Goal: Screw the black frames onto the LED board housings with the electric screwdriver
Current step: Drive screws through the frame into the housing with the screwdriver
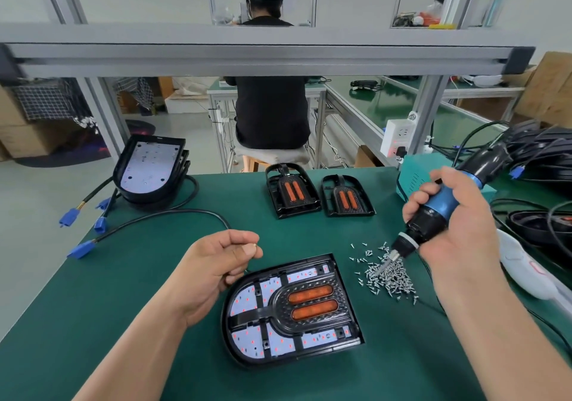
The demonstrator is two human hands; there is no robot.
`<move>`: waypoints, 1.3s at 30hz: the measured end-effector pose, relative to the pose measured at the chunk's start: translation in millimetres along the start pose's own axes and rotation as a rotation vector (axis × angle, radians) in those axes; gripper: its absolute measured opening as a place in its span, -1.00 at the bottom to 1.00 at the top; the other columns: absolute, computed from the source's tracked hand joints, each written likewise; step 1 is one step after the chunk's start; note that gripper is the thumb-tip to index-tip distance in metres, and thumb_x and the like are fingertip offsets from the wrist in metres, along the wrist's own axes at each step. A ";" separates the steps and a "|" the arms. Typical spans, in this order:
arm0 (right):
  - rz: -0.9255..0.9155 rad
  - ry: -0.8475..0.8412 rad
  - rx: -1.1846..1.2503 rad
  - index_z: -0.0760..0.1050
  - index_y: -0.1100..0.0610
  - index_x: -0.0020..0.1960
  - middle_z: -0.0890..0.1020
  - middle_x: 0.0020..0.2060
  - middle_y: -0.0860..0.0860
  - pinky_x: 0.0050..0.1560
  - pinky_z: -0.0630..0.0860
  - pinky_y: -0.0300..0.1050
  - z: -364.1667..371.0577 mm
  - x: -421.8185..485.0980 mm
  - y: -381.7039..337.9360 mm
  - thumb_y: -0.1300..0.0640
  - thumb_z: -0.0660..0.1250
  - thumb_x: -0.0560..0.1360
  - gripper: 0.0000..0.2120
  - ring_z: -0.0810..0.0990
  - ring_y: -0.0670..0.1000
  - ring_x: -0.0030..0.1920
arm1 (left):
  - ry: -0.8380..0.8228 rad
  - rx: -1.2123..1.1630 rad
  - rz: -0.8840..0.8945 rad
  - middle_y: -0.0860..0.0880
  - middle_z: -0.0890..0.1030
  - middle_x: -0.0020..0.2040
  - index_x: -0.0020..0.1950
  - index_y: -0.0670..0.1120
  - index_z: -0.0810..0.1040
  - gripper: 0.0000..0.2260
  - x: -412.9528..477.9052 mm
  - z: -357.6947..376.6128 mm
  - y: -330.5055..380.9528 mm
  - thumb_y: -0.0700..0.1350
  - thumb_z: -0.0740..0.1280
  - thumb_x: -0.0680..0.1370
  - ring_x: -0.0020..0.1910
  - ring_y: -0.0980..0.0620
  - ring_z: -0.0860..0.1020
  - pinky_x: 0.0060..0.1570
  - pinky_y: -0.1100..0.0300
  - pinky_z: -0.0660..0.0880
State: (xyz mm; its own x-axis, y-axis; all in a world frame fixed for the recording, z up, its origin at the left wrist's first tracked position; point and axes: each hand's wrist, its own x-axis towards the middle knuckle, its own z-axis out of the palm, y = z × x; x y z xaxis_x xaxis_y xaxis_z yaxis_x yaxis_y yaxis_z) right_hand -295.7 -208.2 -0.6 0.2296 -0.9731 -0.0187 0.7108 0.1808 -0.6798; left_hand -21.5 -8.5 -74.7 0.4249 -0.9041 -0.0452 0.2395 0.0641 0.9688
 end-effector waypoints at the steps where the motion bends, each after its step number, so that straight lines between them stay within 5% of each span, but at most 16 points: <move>1: -0.008 0.002 0.030 0.51 0.10 0.03 0.54 -0.29 -0.03 -0.26 0.54 -0.17 5.6 -2.4 2.6 0.14 0.44 0.55 -0.87 0.53 -0.03 -0.35 | -0.001 0.029 -0.006 -0.19 0.70 -0.05 0.14 -0.22 0.67 -0.71 -0.3 1.9 -0.9 -0.18 0.56 0.45 -0.39 0.11 0.34 -0.40 0.32 0.36; 6: -0.015 0.028 0.160 0.48 0.10 0.13 0.57 -0.26 -0.02 -0.18 0.58 -0.14 33.3 -17.7 27.3 0.14 0.46 0.57 -0.79 0.55 -0.02 -0.30 | -0.037 0.077 -0.047 -0.16 0.73 -0.05 -0.01 -0.06 0.75 -0.85 -3.9 14.3 -2.9 -0.10 0.55 0.45 -0.38 0.10 0.43 -0.32 0.26 0.49; 11: 0.006 0.026 0.239 0.49 0.11 0.12 0.57 -0.26 -0.01 -0.19 0.58 -0.13 50.2 -32.3 51.8 0.17 0.46 0.57 -0.81 0.55 -0.02 -0.31 | -0.088 0.086 -0.055 -0.17 0.73 -0.04 -0.03 -0.02 0.74 -0.89 -7.9 28.5 -7.3 -0.05 0.52 0.47 -0.07 -0.16 0.46 0.00 -0.01 0.48; 17: 0.030 0.028 0.284 0.49 0.12 0.07 0.55 -0.28 -0.01 -0.22 0.55 -0.14 64.6 -40.5 72.8 0.17 0.43 0.59 -0.87 0.52 -0.02 -0.33 | -0.162 0.257 0.006 0.07 0.56 -0.31 -0.11 -0.02 0.68 -0.82 -11.1 30.3 -3.9 0.06 0.42 0.58 -0.37 0.07 0.31 -0.35 0.31 0.34; 24: -0.009 -0.006 0.267 0.46 0.13 0.07 0.53 -0.29 0.00 -0.23 0.54 -0.12 65.7 -38.2 80.5 0.18 0.41 0.60 -0.87 0.50 -0.02 -0.32 | -0.202 0.274 0.016 -0.01 0.64 -0.15 -0.04 0.01 0.72 -0.88 -9.7 32.2 -7.6 0.01 0.42 0.57 -0.31 0.10 0.36 -0.21 0.15 0.31; 39: -0.033 -0.058 0.246 0.44 0.12 0.10 0.51 -0.29 -0.01 -0.24 0.52 -0.13 58.8 -37.3 84.7 0.18 0.37 0.62 -0.88 0.48 -0.02 -0.33 | -0.194 0.272 0.004 0.11 0.58 -0.33 -0.14 0.00 0.70 -0.76 -10.7 35.4 -6.9 -0.17 0.35 0.70 -0.39 0.16 0.34 -0.33 0.38 0.35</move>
State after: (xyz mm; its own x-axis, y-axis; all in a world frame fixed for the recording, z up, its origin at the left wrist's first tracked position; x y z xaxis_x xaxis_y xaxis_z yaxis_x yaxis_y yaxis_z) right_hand -204.9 -148.1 -14.3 0.2359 -0.9706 0.0475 0.8573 0.1848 -0.4806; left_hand -58.5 -14.2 -72.2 0.2455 -0.9692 -0.0190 -0.0151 -0.0235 0.9996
